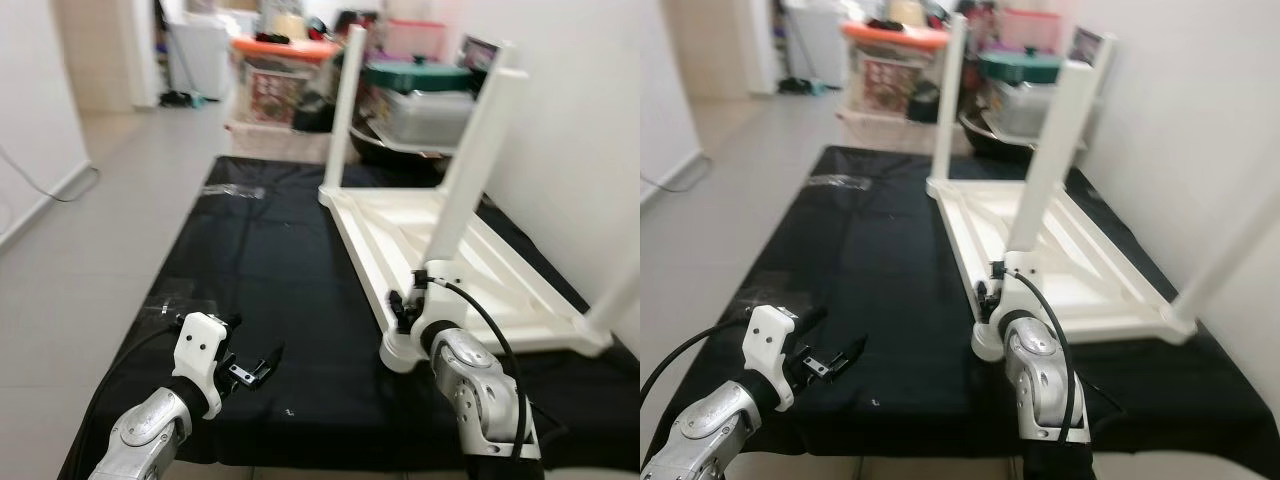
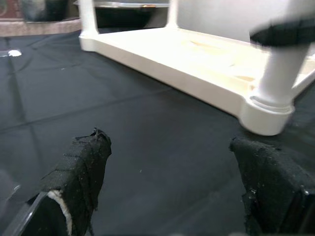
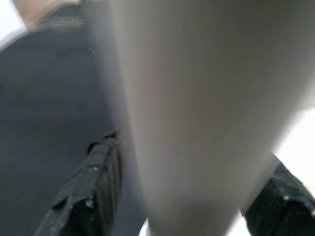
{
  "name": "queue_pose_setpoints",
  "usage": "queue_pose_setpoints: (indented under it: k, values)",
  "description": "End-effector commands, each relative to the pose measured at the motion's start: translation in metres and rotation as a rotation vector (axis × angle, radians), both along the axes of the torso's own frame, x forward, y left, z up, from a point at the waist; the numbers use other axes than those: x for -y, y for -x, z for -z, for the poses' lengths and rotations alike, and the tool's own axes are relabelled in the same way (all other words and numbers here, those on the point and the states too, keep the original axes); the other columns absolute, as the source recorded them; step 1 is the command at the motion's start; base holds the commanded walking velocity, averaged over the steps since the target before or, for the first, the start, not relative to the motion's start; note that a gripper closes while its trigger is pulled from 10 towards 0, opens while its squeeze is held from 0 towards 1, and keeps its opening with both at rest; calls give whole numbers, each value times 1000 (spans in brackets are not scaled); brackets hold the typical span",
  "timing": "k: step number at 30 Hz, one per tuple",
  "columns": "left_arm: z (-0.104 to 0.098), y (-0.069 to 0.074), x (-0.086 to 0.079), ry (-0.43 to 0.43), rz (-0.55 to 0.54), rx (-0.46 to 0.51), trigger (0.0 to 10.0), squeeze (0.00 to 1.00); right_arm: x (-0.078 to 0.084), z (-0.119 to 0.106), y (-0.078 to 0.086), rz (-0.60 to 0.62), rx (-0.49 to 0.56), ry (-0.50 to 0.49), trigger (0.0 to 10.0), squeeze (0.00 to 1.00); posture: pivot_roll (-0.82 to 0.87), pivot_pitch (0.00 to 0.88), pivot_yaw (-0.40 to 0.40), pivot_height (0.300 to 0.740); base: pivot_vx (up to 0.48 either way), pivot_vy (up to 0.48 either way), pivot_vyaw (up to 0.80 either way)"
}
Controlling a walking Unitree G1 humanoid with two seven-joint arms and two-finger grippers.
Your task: Building children table
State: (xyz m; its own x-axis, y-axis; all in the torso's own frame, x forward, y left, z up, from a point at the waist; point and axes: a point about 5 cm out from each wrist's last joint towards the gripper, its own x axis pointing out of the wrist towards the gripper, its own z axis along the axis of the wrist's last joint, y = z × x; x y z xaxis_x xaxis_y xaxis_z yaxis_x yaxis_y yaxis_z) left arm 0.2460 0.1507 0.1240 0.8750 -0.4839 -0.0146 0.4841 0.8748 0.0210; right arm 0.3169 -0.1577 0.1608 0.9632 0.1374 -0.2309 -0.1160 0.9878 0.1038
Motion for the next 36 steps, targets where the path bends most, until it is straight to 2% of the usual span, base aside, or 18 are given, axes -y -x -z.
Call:
queue_pose_setpoints:
  k: [1, 2, 4, 6, 15, 16, 17, 18, 19, 21, 23, 24, 25, 26, 28, 31, 32, 36]
  values:
    - [3, 1, -1, -2, 4, -9, 10000, 0, 0, -19, -6, -71, 82, -46, 10000, 0, 81, 0, -108, 740, 0, 0, 0]
    - [3, 1, -1, -2, 4, -9, 10000, 0, 0, -19, -6, -71, 82, -46, 10000, 0, 81, 0, -108, 740, 0, 0, 0]
    - [3, 0, -2, 2, -4, -7, 10000, 0, -2, -44, -1, -402, 207, -226, 10000, 0, 86, 0, -111, 740, 0, 0, 0]
    - [2, 0, -1, 6, -5, -4, 10000, 0, -5, -53, 1, -625, 278, -206, 10000, 0, 98, 0, -121, 740, 0, 0, 0]
    - [0, -2, 1, 8, -10, 5, 10000, 0, -34, -44, -5, -910, 300, -94, 10000, 0, 120, 0, -139, 740, 0, 0, 0]
    - [1, 0, 1, 7, -9, 3, 10000, 0, -40, -40, -3, -955, 294, -96, 2627, 0, 120, 0, -143, 740, 0, 0, 0]
    - [2, 1, 2, 5, -7, 1, 10000, 0, -45, -37, -3, -975, 285, -104, 0, 0, 121, 0, -145, 740, 0, 0, 0]
    - [2, 2, 2, 4, -8, 0, 10000, 0, -47, -32, -7, -936, 267, -88, 0, 0, 125, 0, -147, 740, 0, 0, 0]
    - [2, 3, 1, 7, -12, 0, 10000, 0, -46, -25, -23, -749, 212, -19, 0, 0, 127, 0, -144, 740, 0, 0, 0]
    - [1, 3, 0, 10, -17, 0, 10000, 0, -42, -18, -39, -532, 158, 74, 0, 0, 127, 0, -144, 740, 0, 0, 0]
    - [1, 5, -1, 11, -18, -3, 10000, 0, -11, -4, -54, -111, 21, 142, 0, 0, 119, 0, -140, 740, 0, 0, 0]
    - [3, 7, -2, 7, -17, -9, 10000, 0, 22, 11, -51, 242, -89, 186, 0, 0, 110, 0, -139, 740, 0, 0, 0]
    - [3, 7, -2, 7, -17, -9, 10000, 0, 22, 11, -51, 242, -89, 186, 0, 0, 110, 0, -139, 740, 0, 0, 0]
    - [4, 7, -2, 4, -17, -12, 10000, 0, 34, 15, -46, 334, -107, 195, 0, 0, 110, 0, -139, 740, 0, 0, 0]
    - [4, 8, -3, 7, -20, -13, 10000, 0, 48, 26, -21, 455, -125, 202, 0, 0, 106, 0, -132, 740, 0, 0, 0]
    - [3, 9, -2, 14, -20, -14, 10000, 0, 38, 34, 1, 440, -157, 141, 0, 0, 91, 0, -120, 740, 0, 0, 0]
    - [3, 9, -1, 13, -14, -18, 10000, 0, 25, 32, 3, 354, -118, 110, 10000, 0, 87, 0, -116, 740, 0, 0, 0]
    - [5, 10, 1, 10, -4, -25, 10000, 0, -1, 21, 7, 200, -11, 109, 10000, 0, 82, 0, -114, 740, 0, 0, 0]
